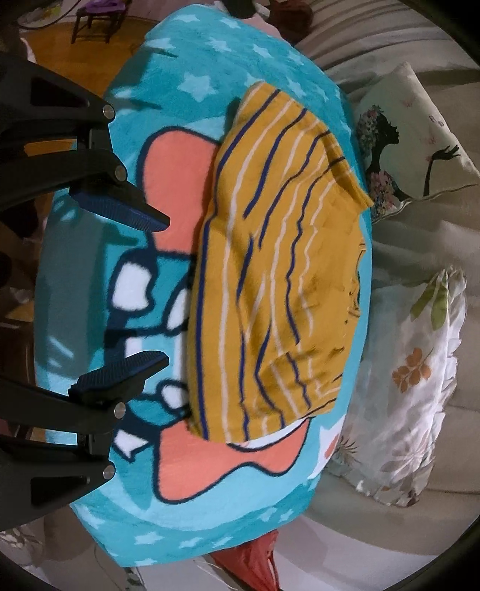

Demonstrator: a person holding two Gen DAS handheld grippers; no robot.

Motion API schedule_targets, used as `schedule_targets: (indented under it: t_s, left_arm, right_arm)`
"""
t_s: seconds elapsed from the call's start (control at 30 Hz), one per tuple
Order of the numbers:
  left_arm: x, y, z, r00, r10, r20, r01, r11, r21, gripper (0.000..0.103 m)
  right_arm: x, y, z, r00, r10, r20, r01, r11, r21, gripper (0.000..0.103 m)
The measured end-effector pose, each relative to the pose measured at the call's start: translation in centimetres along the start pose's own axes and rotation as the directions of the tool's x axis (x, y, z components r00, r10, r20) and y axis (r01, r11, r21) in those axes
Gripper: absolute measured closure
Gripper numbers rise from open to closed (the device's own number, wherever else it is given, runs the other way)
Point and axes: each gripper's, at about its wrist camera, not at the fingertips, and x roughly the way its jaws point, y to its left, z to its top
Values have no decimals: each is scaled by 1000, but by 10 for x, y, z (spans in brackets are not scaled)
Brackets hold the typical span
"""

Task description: Fold small clothes

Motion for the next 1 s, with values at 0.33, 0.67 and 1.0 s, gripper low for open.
schedule_targets:
  t_s: [0.33, 0.67, 1.0]
  left_arm:
    - [21, 30, 2, 998, -57, -35, 56, 998, -38, 0]
    - [32, 39, 6, 995, -86, -57, 84, 995, -48, 0]
    - [38, 41, 9, 994, -88, -65, 86, 996, -33, 0]
  right_arm:
    - [8, 33, 10, 998, -26, -58, 27, 999, 24, 30]
    - [18, 59, 0, 993, -47, -111, 51, 998, 27, 30]
    - [39, 80, -4, 983, -29, -182, 27, 1000, -15, 30]
